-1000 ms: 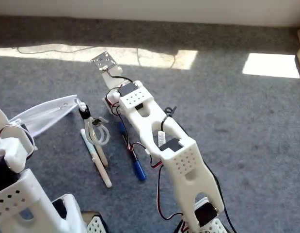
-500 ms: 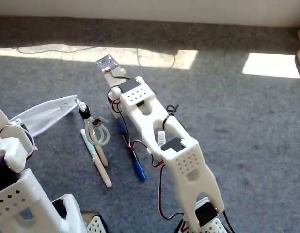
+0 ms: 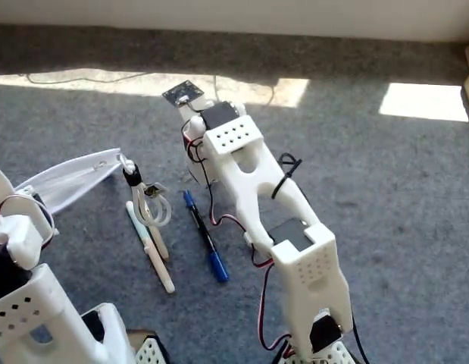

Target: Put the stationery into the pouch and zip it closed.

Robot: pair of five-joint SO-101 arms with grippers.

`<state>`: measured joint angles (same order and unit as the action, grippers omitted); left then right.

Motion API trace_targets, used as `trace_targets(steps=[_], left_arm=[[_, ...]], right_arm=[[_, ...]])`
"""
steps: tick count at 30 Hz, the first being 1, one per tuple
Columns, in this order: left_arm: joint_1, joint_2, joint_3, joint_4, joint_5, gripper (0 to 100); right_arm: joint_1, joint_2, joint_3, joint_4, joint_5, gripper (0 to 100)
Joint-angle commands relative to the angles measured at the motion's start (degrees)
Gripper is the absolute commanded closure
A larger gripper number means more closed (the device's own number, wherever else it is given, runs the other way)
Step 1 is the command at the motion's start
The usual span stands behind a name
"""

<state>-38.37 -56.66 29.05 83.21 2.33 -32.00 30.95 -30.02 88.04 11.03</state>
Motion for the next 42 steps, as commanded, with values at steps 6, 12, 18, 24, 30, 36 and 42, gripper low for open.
trace_targets(steps=[6, 12, 18, 24, 30, 36, 42], left_arm=[[0.0, -0.2, -0.4, -1.1, 0.6, 99], [0.0, -0.2, -0.3, -1.1, 0.6, 99], [0.0, -0.2, 2.3, -3.6, 0.6, 99], [0.0, -0.2, 2.4, -3.6, 0.6, 99], [0.0, -0.2, 2.4, -3.6, 0.6, 99], [0.0, -0.2, 2.5, -3.5, 0.6, 99], [0.0, -0.2, 2.6, -3.5, 0.6, 99]], right_arm=[[0.3, -8.9, -2.3, 12.4, 1.9, 91.7], [-1.0, -12.4, 5.9, 12.8, 1.9, 90.6], [-2.2, -18.5, 14.2, 12.8, 1.5, 75.2], [-2.2, -23.2, 15.8, 12.8, 1.4, 75.2], [-2.0, -22.3, 16.0, 6.6, -3.3, 75.3], [-2.9, -13.1, 15.4, 1.6, -6.9, 75.3], [-2.9, -5.9, 15.3, -2.8, -9.1, 75.3]])
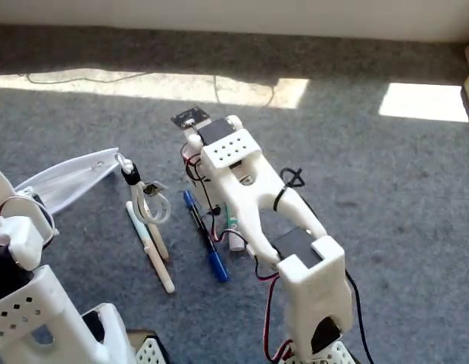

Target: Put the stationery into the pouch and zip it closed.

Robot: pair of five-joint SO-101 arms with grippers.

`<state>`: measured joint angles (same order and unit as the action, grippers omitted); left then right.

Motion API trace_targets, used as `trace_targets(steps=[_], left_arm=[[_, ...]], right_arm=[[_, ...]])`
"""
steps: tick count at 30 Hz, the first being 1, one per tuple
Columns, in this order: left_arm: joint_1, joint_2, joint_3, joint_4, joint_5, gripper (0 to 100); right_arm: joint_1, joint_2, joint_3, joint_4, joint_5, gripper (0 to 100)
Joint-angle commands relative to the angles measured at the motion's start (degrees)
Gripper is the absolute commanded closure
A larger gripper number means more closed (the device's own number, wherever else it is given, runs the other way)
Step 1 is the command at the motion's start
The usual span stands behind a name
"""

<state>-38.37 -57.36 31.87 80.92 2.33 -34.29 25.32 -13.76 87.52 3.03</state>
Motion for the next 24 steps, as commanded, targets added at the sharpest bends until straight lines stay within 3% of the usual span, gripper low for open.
trace_targets(steps=[1, 7, 24], left_arm=[[0.0, 0.5, -0.2, -1.2, 0.6, 99], [0.0, 0.5, -0.2, -1.1, 0.6, 99], [0.0, 0.5, -0.1, -1.1, 0.5, 99]], right_arm=[[-0.6, 0.0, -1.0, -3.3, -1.1, 75.3], [0.7, 0.4, -0.5, -8.9, -1.4, 82.8], [3.3, 0.5, -0.2, -6.9, -1.5, 83.1]])
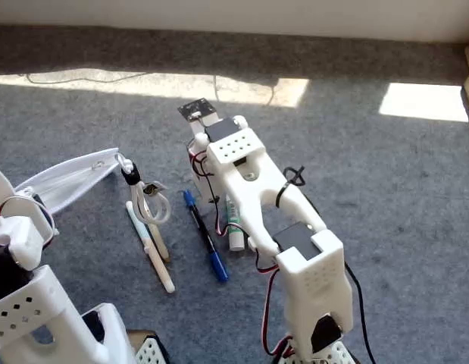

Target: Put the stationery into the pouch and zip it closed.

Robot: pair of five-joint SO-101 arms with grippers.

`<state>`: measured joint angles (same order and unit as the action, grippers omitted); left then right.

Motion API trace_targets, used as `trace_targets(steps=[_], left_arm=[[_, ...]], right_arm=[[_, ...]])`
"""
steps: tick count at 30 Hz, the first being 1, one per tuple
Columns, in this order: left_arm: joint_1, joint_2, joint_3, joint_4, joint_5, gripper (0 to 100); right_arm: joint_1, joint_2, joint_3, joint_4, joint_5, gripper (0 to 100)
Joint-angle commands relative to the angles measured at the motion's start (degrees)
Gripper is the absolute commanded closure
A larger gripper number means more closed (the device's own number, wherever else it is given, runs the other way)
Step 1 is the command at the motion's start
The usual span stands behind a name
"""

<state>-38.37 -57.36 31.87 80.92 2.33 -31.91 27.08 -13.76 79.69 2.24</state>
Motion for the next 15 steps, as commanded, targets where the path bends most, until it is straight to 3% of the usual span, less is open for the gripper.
trace_targets(steps=[1, 15], left_arm=[[0.0, 0.5, -0.1, -1.1, 0.5, 99], [0.0, 0.5, -0.1, -1.0, 0.5, 99]], right_arm=[[0.9, -1.2, 0.5, 0.6, -1.3, 83.1], [-0.1, 6.0, 3.4, -1.2, -3.8, 84.1]])
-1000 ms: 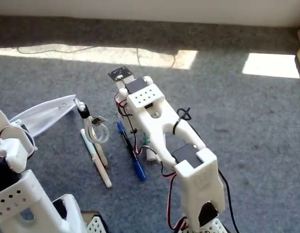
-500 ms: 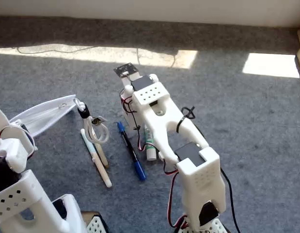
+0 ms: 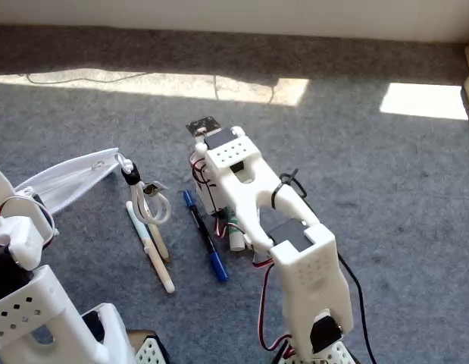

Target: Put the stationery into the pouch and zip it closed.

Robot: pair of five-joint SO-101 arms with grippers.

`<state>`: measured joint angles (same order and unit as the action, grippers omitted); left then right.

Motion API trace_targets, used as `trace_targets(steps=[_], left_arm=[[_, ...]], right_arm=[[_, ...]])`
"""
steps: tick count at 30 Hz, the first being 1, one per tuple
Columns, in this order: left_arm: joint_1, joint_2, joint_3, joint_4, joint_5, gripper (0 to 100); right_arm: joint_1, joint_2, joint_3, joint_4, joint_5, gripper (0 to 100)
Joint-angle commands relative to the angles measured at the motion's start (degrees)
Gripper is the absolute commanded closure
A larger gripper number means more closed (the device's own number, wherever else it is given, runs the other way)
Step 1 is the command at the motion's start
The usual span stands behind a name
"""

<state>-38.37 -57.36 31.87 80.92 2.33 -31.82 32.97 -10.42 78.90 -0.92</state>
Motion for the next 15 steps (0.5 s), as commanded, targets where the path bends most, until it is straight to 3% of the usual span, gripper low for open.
trace_targets(steps=[1, 15], left_arm=[[0.0, 0.5, -0.1, -1.0, 0.5, 99], [0.0, 0.5, -0.1, -0.9, 0.5, 99]], right_arm=[[-0.2, 0.1, 0.0, -0.6, -0.6, 85.1], [0.6, 0.7, -5.7, -0.8, -0.8, 86.4]])
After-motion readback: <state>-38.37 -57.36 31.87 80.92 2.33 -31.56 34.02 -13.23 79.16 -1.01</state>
